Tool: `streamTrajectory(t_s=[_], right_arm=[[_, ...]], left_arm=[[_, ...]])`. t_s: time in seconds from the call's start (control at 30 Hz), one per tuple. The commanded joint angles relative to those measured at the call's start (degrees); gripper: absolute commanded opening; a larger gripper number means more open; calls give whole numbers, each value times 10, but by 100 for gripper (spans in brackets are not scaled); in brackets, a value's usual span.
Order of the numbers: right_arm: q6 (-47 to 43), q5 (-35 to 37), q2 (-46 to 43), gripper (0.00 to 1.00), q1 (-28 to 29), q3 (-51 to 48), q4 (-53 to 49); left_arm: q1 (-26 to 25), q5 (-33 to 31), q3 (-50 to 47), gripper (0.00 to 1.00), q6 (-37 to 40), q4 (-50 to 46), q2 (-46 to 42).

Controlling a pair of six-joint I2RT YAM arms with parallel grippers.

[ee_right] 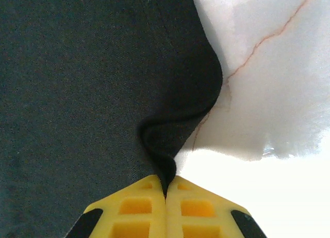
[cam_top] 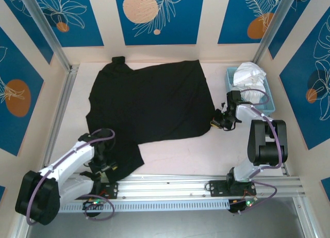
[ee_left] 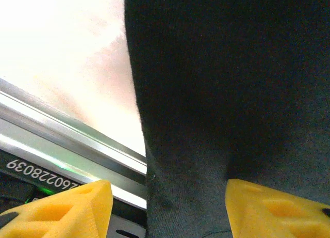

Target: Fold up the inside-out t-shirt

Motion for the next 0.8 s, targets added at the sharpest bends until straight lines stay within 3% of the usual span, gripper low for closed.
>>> streamTrajectory(t_s=[0.0,0.4,0.5,0.77], right_arm=[[-5,-17,-15,0,-3,-6,-1],[-4,12,-19,0,-3,-13,-15],[-3,15,-20,0,-7,-17,-15],[0,-35,-42,1,-30,-1,-18]], left_arm=[[-6,18,-3,53,1,17,15],[-9,48,-26,14,8,74,15],[-4,52,-19,0,8,68,-3],[108,52,102,0,74,37,-66]])
